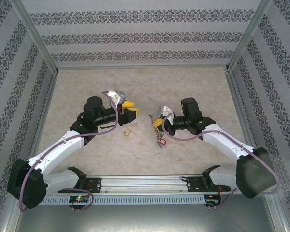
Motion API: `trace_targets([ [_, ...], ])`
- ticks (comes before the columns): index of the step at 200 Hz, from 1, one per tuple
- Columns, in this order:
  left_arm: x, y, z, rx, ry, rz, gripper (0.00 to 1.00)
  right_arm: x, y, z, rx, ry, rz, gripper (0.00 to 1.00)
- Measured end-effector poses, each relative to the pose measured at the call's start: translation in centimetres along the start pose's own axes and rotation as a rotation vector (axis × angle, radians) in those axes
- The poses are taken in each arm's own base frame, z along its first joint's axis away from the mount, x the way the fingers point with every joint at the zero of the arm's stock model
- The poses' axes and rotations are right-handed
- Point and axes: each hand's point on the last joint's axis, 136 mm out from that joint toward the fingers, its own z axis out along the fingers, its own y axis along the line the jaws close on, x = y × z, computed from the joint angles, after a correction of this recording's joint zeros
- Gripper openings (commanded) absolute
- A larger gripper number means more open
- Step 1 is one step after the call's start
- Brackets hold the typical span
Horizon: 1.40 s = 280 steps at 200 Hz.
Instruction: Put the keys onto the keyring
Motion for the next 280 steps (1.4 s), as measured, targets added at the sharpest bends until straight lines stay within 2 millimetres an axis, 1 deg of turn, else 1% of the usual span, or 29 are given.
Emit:
trace_targets([
  [17, 0.5, -1.1, 0.0, 0.063, 0.022, 0.064, 0.48, -1.1, 0.3, 0.0, -0.041, -0.035, -0.006, 0.0],
  [38, 1.4, -2.6, 0.0, 0.144, 0.043, 0.135, 0.48, -2.4, 0.7, -0.1, -0.069, -0.071, -0.048, 0.0],
  [54, 2.2, -3.5, 0.0, 0.193, 0.057, 0.181, 0.47, -2.9, 1.0, -0.1, -0.08, -0.08, -0.082, 0.0],
  [71, 3.1, -4.4, 0.1, 0.241, 0.073, 0.231, 0.43, -3.2, 0.9, -0.1, -0.078, -0.081, -0.1, 0.0],
  [92, 4.2, -5.5, 0.4, 0.284, 0.099, 0.28, 0.39, -3.4, 0.2, 0.1, -0.054, -0.063, -0.091, 0.0],
  [101, 4.7, -5.6, 0.6, 0.292, 0.115, 0.286, 0.36, -3.4, -0.4, 0.3, -0.043, -0.049, -0.063, 0.0],
  [111, 5.3, -5.6, 0.8, 0.299, 0.132, 0.295, 0.34, -3.5, -1.0, 0.6, -0.038, -0.041, -0.032, 0.0],
  [134, 6.2, -5.3, 1.4, 0.281, 0.156, 0.306, 0.33, -3.6, -2.2, 1.2, -0.065, -0.032, 0.131, 0.0],
  [153, 6.2, -5.0, 1.5, 0.248, 0.158, 0.322, 0.32, -3.6, -4.0, 1.8, -0.069, -0.012, 0.313, 0.0],
  [190, 6.4, -3.8, 0.7, 0.146, 0.147, 0.356, 0.31, -4.0, -6.5, 2.5, -0.111, 0.036, 0.608, 0.0],
  [208, 5.8, -3.6, 0.1, 0.105, 0.123, 0.384, 0.3, -4.4, -7.4, 2.4, -0.128, 0.049, 0.758, 0.0],
  [232, 4.6, -3.5, -0.6, 0.062, 0.088, 0.414, 0.29, -4.9, -9.0, 2.4, -0.116, 0.071, 0.891, 0.0],
  [258, 3.9, -3.5, -1.0, 0.04, 0.067, 0.426, 0.29, -4.8, -9.7, 2.2, -0.097, 0.117, 1.018, 0.0],
  [271, 3.9, -3.4, -1.1, 0.034, 0.065, 0.428, 0.29, -4.2, -10.0, 2.4, -0.077, 0.143, 1.05, 0.0],
  [280, 3.9, -3.4, -1.1, 0.031, 0.065, 0.428, 0.29, -3.4, -10.0, 2.5, -0.061, 0.17, 1.087, 0.0],
])
